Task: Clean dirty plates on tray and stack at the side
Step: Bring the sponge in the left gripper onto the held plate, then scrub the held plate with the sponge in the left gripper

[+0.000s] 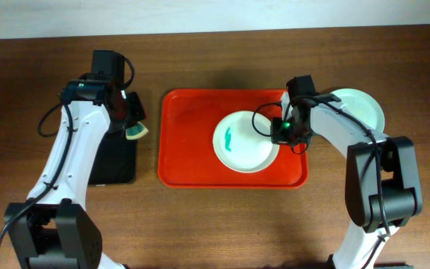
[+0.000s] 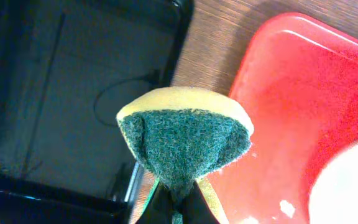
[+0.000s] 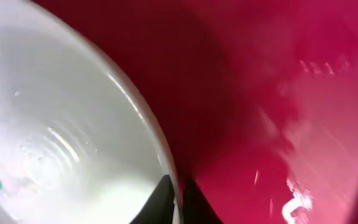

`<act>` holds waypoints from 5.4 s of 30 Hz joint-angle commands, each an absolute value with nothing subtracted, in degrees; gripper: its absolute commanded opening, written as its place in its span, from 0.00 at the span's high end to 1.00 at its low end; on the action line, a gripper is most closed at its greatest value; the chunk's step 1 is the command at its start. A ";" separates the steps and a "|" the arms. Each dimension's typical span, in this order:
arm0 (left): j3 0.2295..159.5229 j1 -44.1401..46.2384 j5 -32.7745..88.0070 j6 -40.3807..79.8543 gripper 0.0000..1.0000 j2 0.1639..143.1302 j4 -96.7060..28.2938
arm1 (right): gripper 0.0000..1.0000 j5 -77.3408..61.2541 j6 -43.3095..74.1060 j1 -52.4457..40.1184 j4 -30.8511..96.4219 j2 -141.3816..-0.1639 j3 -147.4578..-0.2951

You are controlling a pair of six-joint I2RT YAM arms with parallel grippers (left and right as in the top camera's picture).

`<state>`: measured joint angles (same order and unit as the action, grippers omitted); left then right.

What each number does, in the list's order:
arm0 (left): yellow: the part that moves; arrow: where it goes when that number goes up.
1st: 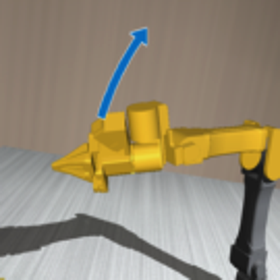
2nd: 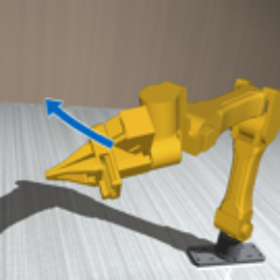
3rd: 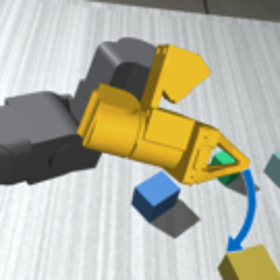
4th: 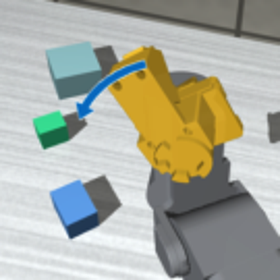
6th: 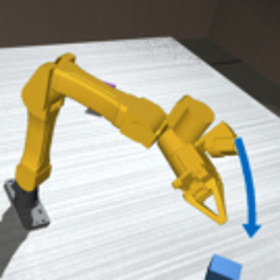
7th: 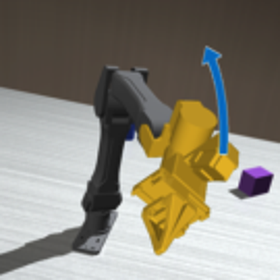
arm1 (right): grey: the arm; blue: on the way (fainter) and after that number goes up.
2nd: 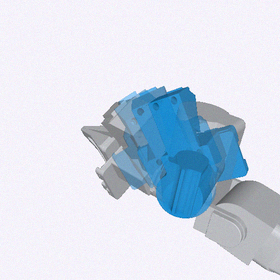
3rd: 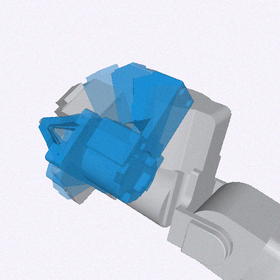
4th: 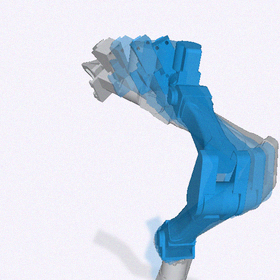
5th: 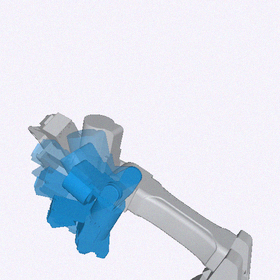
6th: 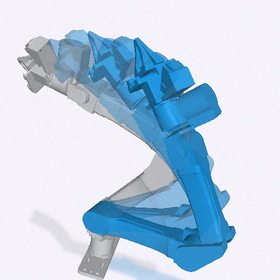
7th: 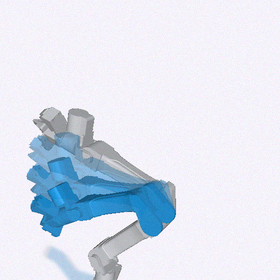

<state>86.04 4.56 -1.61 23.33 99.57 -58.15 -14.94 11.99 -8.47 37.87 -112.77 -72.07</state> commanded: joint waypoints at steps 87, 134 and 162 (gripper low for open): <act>97.38 23.03 7.31 23.11 1.00 125.80 -50.78 | 0.96 -12.86 21.30 -21.37 27.64 -117.75 -70.67; 93.93 22.87 10.44 20.93 1.00 129.64 -57.60 | 0.96 -12.84 21.30 -21.37 27.18 -117.75 -70.67; 103.18 22.79 -6.68 29.45 1.00 122.91 -69.06 | 0.96 -12.82 21.28 -21.37 26.52 -117.75 -70.67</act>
